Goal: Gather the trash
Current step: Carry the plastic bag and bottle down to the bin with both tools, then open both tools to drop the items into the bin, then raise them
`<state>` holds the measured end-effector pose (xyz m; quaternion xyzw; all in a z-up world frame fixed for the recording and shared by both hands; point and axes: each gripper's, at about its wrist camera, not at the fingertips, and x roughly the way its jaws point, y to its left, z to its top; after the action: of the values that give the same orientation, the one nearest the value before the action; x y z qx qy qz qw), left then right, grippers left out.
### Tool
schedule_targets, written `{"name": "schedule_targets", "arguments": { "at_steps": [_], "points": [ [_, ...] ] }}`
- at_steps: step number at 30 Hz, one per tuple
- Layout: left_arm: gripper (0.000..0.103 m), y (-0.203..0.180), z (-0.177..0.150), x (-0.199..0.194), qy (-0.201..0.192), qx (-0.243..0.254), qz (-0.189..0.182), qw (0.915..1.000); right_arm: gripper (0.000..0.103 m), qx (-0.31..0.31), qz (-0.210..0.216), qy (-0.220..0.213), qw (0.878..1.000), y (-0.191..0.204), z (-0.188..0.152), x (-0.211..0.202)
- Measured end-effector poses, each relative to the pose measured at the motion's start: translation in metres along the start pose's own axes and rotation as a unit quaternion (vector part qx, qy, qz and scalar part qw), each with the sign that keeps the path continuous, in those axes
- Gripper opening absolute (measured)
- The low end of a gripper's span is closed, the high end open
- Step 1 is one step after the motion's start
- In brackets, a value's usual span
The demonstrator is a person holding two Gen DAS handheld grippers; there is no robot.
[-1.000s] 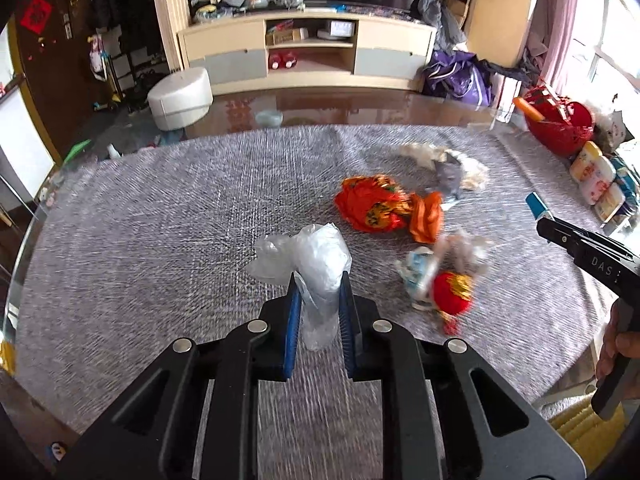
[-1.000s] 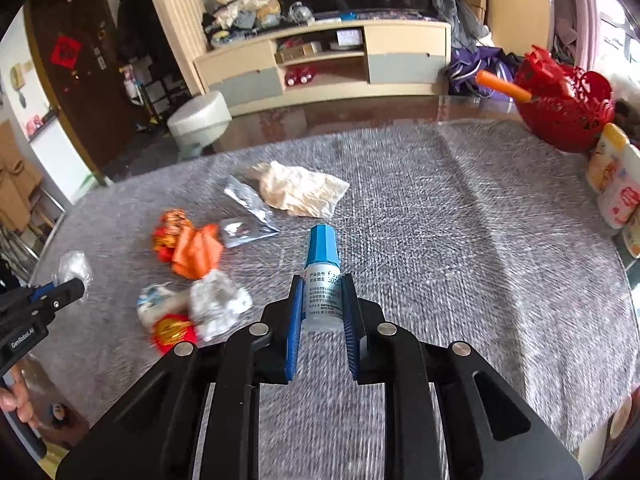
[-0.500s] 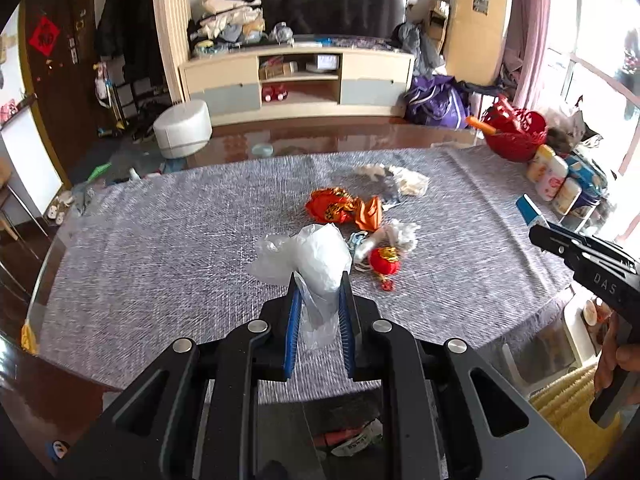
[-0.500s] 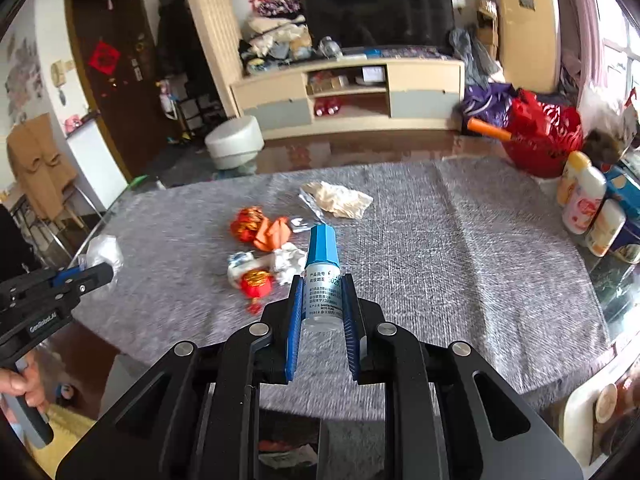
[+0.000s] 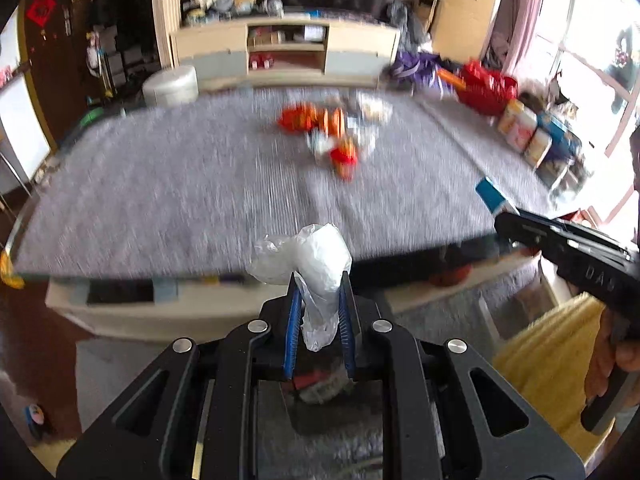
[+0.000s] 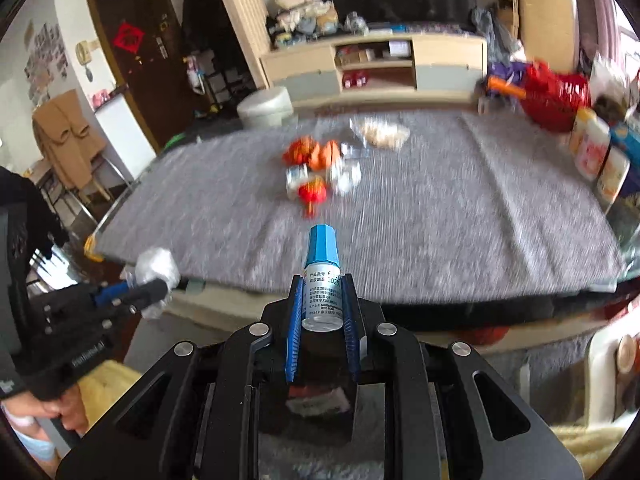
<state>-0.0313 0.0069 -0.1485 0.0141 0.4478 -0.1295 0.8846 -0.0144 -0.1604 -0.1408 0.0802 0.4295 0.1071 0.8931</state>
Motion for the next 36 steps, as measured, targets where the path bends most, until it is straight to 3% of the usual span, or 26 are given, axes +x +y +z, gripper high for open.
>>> {"name": "schedule_targets", "arguments": {
  "at_steps": [7, 12, 27, 34, 36],
  "points": [
    [0.016, 0.005, -0.048, 0.045, 0.064, -0.014, -0.027, 0.9975, 0.020, 0.003, 0.032, 0.064, 0.997, 0.002, -0.041, 0.047],
    [0.016, 0.006, -0.061, 0.072, 0.097, -0.022, -0.048, 0.9939, 0.020, 0.012, 0.042, 0.117, 0.992, 0.001, -0.063, 0.087],
    [0.019, -0.001, -0.076, 0.094, 0.130, -0.023, -0.046, 0.9902, 0.022, 0.020, 0.044, 0.141, 0.989, 0.002, -0.069, 0.099],
    [0.026, 0.000, -0.075, 0.094, 0.133, -0.024, -0.049, 0.9896, 0.023, 0.028, 0.046, 0.135, 0.989, 0.000, -0.068, 0.098],
    [0.036, 0.002, -0.075, 0.094, 0.133, -0.027, -0.047, 0.9897, 0.029, 0.034, 0.042, 0.131, 0.990, -0.003, -0.067, 0.096]
  ]
}}
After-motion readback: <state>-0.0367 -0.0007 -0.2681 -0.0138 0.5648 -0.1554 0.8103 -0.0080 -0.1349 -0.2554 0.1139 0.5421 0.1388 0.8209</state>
